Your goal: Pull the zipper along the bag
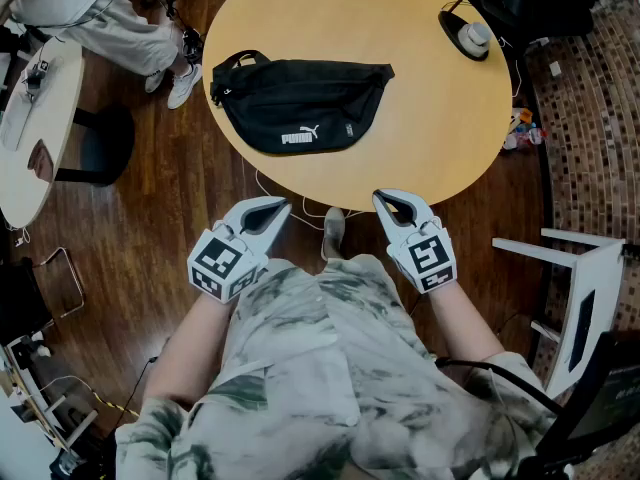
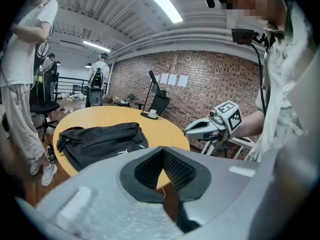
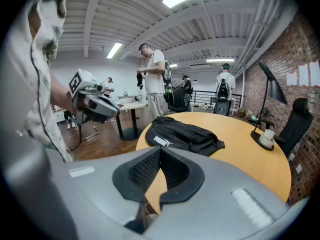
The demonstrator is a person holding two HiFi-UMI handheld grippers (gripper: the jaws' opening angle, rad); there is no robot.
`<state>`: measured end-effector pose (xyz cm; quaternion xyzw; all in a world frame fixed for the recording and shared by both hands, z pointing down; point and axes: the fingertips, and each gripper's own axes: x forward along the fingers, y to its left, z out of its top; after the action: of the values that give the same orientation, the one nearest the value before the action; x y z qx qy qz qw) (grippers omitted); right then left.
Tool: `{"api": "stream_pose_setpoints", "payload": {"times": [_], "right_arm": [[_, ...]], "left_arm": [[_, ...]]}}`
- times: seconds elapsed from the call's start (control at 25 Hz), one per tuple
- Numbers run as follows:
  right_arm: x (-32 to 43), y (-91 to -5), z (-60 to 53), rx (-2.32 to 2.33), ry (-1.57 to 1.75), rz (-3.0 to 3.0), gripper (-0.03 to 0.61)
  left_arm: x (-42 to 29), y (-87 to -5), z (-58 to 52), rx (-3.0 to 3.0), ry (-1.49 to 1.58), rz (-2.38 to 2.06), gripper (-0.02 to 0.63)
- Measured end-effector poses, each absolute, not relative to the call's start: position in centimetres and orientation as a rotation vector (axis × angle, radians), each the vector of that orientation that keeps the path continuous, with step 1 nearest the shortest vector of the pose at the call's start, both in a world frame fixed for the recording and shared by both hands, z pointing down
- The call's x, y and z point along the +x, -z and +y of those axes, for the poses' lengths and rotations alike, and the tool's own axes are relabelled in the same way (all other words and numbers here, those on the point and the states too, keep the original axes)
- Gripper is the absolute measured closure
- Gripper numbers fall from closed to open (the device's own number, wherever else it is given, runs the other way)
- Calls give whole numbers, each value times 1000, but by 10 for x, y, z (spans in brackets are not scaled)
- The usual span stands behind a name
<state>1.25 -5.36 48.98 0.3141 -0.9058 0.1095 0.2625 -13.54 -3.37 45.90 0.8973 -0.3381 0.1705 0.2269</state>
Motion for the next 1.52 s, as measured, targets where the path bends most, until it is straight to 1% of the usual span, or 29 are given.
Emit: {"api": "stream_pose_setpoints", "payload": {"times": [0.24,0.6,0.64,0.68,0.76,0.84,0.96,1.24,1.52], "right_arm": [[32,-530,-136,747,-261,-2436,571],[18,-587,-194,681,-289,-2378,571],[18,-593,-200,679,-287,-2365,571],[18,-598,-207,678,-285,-2352,571],[18,-607,-221,679,-281,-2331,571],[18,-613,-236,675,-271,-2312,571],[16,-623,-254,649,-249,-2289,571],[1,-639,-262,530,-175,-2275,571],[3,-652,-259,523,-219,-2261,572]], "left_arm": [[-93,-486,-118,2391,-430,-962,611],[-48,-548,-194,2252,-522,-882,609],[-43,-555,-201,2235,-534,-872,594],[-38,-562,-207,2216,-545,-862,561],[-30,-577,-219,2172,-565,-852,541],[-28,-592,-230,2116,-581,-872,535],[-31,-614,-244,2011,-587,-933,509],[-27,-635,-257,1875,-491,-959,505],[-24,-653,-262,1774,-480,-981,495]]}}
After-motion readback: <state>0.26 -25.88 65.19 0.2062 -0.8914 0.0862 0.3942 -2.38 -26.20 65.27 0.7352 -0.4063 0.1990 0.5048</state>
